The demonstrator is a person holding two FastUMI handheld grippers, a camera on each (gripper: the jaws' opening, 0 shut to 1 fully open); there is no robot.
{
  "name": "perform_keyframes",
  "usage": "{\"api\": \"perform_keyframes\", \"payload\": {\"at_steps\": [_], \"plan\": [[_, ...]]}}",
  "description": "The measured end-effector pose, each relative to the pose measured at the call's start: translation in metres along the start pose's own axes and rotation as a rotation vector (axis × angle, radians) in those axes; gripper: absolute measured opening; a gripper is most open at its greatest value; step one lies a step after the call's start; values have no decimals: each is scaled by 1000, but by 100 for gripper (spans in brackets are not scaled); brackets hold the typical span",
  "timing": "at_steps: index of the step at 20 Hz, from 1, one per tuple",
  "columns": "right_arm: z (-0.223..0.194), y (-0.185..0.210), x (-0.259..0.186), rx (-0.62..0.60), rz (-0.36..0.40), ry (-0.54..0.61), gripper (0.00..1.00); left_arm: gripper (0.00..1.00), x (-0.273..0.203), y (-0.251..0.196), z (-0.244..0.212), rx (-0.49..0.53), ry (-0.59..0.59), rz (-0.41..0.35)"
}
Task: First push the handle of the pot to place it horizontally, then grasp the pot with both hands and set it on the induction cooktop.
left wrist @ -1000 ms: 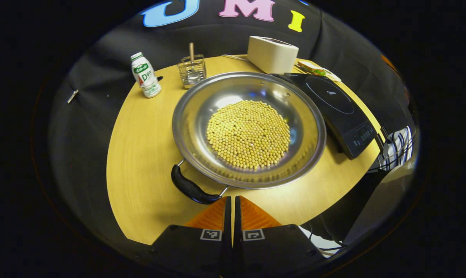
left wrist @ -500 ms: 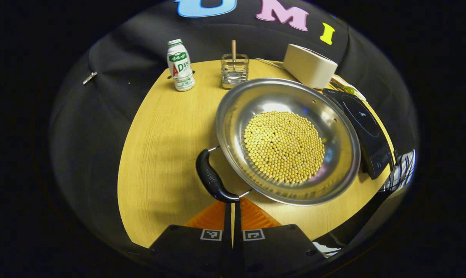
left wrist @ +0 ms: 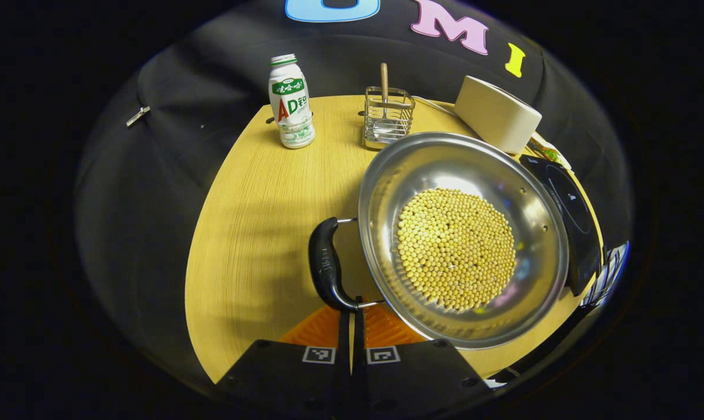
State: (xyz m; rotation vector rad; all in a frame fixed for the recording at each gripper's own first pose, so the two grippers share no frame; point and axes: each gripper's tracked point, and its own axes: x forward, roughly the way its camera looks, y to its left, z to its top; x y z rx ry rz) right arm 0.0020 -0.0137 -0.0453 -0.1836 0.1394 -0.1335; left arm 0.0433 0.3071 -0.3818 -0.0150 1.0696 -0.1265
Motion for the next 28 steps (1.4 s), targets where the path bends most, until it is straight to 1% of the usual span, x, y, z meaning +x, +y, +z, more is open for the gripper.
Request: {"api": "perform_keyframes", "payload": {"at_steps": [4, 8, 12, 15, 16, 17, 18, 19, 20, 21, 22, 24, 25, 26, 28], "plan": [[-3, 1, -2, -10, 1, 10, 98, 5, 6, 3, 3, 3, 4, 1], [-5, 9, -1, -6, 18, 19, 98, 5, 3, 5, -2, -35, -14, 11], [-12, 27, -1, 7, 70, 42, 97, 5, -10, 14, -10, -48, -47, 70], [-23, 46, -1, 37, 132, 86, 98, 5, -24, 17, -15, -63, -86, 110], [-28, 53, -2, 45, 157, 107, 98, 6, -30, 16, -15, -71, -108, 109], [-31, 58, -1, 49, 175, 123, 98, 11, -36, 12, -15, -79, -126, 101], [-33, 62, -1, 53, 189, 134, 98, 31, -43, 8, -14, -90, -151, 91], [-34, 68, 0, 60, 211, 144, 98, 39, -48, 6, -13, -99, -172, 89], [-35, 74, 0, 63, 226, 149, 98, 50, -53, 4, -13, -107, -191, 87], [-36, 80, 1, 63, 242, 155, 98, 53, -59, 2, -13, -114, -207, 88], [-37, 87, 3, 63, 260, 160, 98, 65, -63, -2, -13, -116, -217, 79], [-38, 102, 7, 69, 295, 170, 98, 94, -77, -12, -9, -103, -236, 60], [-39, 111, 10, 77, 315, 181, 98, 98, -80, -12, -9, -95, -253, 72], [-42, 121, 12, 88, 338, 193, 98, 97, -84, -11, -3, -90, -270, 84], [-46, 142, 16, 106, 384, 220, 98, 97, -93, -13, 8, -92, -299, 85]]}}
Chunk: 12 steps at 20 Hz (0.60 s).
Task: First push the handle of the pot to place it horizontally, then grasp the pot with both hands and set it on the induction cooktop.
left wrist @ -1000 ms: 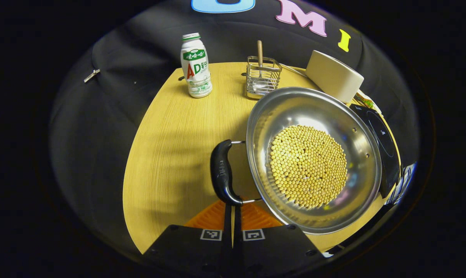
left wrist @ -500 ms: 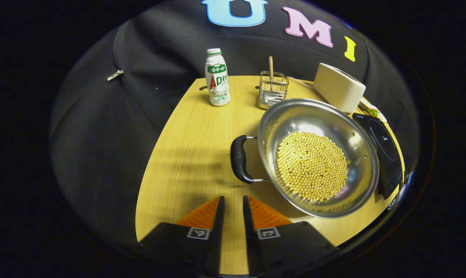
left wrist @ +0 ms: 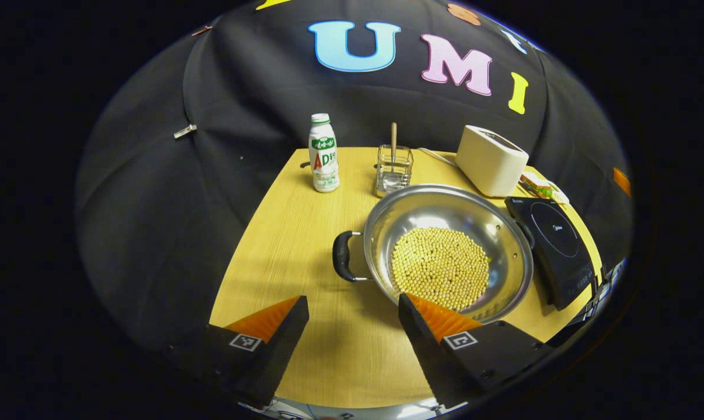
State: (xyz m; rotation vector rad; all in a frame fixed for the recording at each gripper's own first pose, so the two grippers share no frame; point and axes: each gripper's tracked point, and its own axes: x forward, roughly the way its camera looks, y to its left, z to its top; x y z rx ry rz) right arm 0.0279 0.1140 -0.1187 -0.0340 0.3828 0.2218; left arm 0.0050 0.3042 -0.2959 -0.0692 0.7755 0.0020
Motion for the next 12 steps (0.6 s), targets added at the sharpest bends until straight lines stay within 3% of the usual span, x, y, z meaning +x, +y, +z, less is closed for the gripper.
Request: {"api": "perform_keyframes", "payload": {"at_steps": [7, 12], "plan": [[-34, 58, 47, 78, 125, 138, 98, 97, 20, -1, 28, 12, -18, -22], [-61, 89, 84, 154, 151, 249, 99, 97, 45, -5, 30, 1, 6, -59]]}}
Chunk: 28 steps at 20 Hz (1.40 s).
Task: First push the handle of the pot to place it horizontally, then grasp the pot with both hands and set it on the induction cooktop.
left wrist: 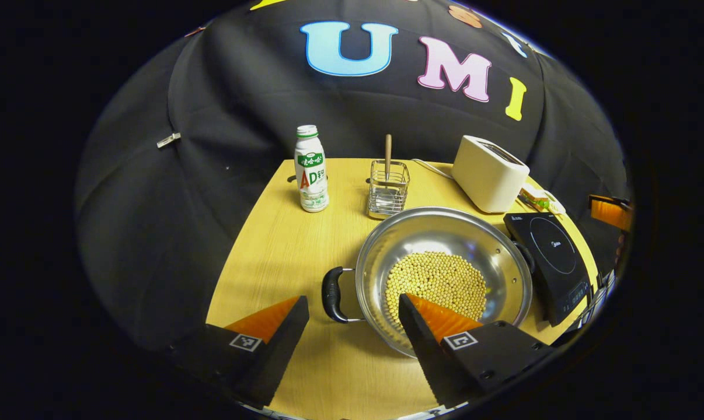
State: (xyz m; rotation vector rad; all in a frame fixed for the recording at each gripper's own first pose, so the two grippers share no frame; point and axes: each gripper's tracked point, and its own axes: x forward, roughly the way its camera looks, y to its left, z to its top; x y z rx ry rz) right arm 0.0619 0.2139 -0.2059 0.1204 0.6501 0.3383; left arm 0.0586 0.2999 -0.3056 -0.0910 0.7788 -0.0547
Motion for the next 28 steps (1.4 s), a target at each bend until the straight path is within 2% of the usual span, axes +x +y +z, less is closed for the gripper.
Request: {"api": "perform_keyframes", "payload": {"at_steps": [7, 10, 16, 24, 25, 26, 28], "plan": [[-45, 21, 59, 100, 18, 161, 99, 97, 41, 8, -10, -47, 72, -2], [-74, 19, 82, 114, 2, 248, 99, 93, 56, 7, -17, -60, 113, -2], [-115, 36, 111, 134, 14, 369, 99, 92, 69, 11, -22, -64, 145, 20], [-137, 39, 140, 135, -25, 435, 98, 92, 76, 17, -33, -94, 169, 37], [-138, 39, 140, 125, -26, 435, 97, 91, 77, 13, -32, -95, 163, 22], [-140, 39, 141, 115, -27, 437, 98, 82, 78, 11, -31, -95, 160, 17], [-144, 41, 142, 107, -25, 450, 91, 70, 79, 10, -30, -85, 159, 17]]}}
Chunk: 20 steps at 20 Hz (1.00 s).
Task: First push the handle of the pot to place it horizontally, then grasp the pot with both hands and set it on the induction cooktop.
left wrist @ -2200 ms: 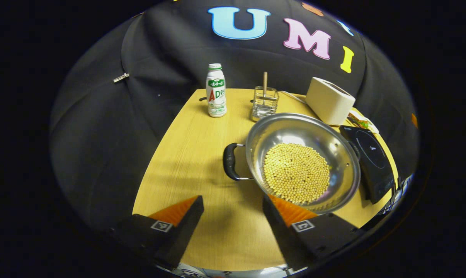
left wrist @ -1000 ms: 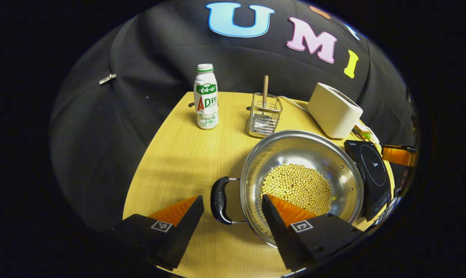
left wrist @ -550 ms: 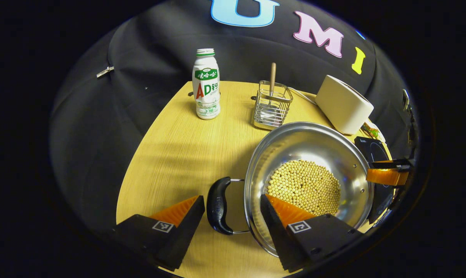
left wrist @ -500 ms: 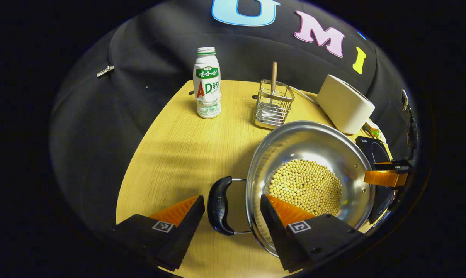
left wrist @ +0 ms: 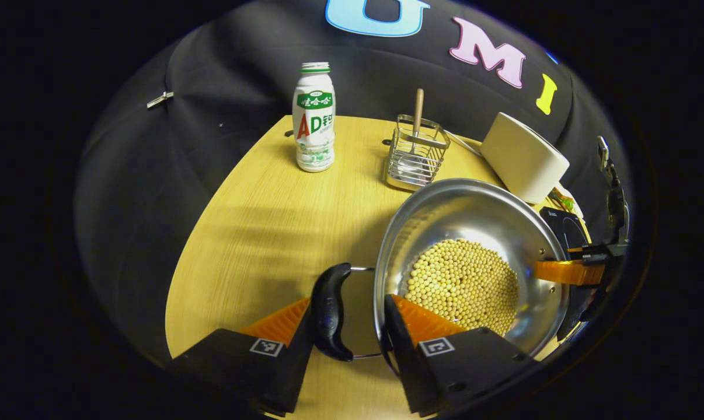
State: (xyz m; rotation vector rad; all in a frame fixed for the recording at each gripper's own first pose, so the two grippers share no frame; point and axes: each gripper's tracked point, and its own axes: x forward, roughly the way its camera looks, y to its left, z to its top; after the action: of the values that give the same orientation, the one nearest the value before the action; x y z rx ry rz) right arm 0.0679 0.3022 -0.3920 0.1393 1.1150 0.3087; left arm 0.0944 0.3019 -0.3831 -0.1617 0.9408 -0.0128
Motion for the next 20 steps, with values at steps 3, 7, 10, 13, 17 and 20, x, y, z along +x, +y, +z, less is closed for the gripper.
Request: {"api": "perform_keyframes", "payload": {"at_steps": [3, 7, 10, 13, 17, 20], "plan": [[1, -3, 5, -16, -24, -3, 69, 67, 0, -1, -2, -4, 6, 0], [-3, -4, 2, -32, -37, 3, 64, 64, -1, -3, -3, 12, 17, 2], [-5, -7, -1, -32, -44, -1, 61, 61, -3, -7, -6, -4, 13, 8], [-3, -11, -13, -58, -38, -17, 56, 59, -18, -15, -12, -33, -2, 10], [8, -14, -38, -65, -29, -28, 56, 58, -43, -27, -4, -51, -23, 15], [12, -21, -59, -66, -22, -38, 56, 60, -60, -41, 3, -44, -32, 20]]}}
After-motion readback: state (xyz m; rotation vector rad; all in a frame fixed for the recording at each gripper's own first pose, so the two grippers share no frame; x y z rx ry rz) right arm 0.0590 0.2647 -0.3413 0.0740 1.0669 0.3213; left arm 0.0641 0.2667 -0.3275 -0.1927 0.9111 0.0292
